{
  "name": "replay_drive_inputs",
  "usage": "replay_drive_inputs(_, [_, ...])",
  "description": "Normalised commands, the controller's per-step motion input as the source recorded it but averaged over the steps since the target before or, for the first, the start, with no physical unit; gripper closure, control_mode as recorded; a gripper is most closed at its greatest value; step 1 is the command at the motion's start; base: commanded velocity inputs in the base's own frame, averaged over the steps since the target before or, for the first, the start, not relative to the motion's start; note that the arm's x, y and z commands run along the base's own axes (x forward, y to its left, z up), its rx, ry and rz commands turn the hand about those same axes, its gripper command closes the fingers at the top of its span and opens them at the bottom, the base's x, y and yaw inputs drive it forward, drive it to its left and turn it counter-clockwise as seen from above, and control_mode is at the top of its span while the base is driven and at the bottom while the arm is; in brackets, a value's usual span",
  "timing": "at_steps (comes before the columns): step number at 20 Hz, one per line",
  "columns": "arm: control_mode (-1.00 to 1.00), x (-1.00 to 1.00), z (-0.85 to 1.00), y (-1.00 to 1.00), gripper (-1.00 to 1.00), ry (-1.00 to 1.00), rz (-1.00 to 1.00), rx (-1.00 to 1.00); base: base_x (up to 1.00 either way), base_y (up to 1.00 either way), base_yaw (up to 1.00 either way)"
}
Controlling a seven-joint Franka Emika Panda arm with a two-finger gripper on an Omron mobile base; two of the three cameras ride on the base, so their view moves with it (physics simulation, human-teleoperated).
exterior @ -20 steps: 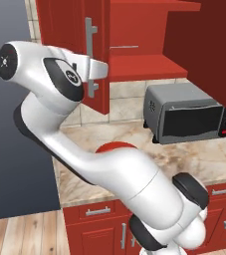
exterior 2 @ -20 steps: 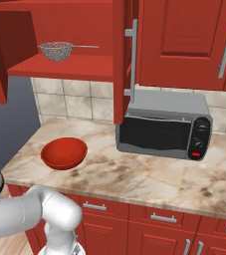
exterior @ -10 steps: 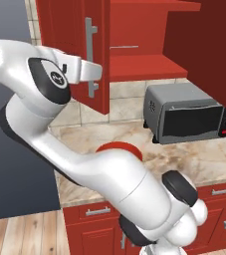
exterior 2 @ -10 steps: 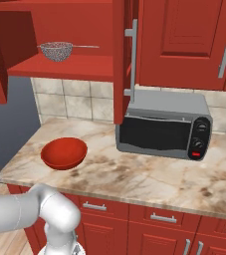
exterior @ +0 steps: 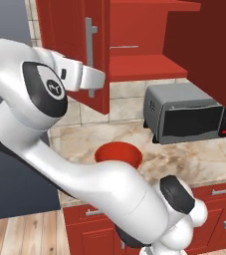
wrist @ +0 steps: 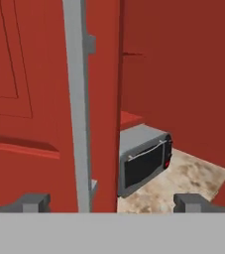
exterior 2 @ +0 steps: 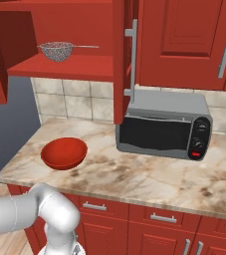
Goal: Open the cabinet and setup a tea strainer by placing it in the bowl upright.
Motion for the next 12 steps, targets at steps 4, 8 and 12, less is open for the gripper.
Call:
replay_drive_inputs(4, [-1.00,-0.41,0.00,-0.43,-1.00,0.02,0.10,0.19,0.00,0.00,0.00])
replay_drive_inputs(8, [-1.00,-0.42,0.00,-0.62,-1.00,0.08,0.09,0.28,0.00,0.00,0.00])
replay_drive_inputs(12, [-1.00,-0.44,0.00,-0.71,-1.00,0.08,0.12,0.36,0.00,0.00,0.00])
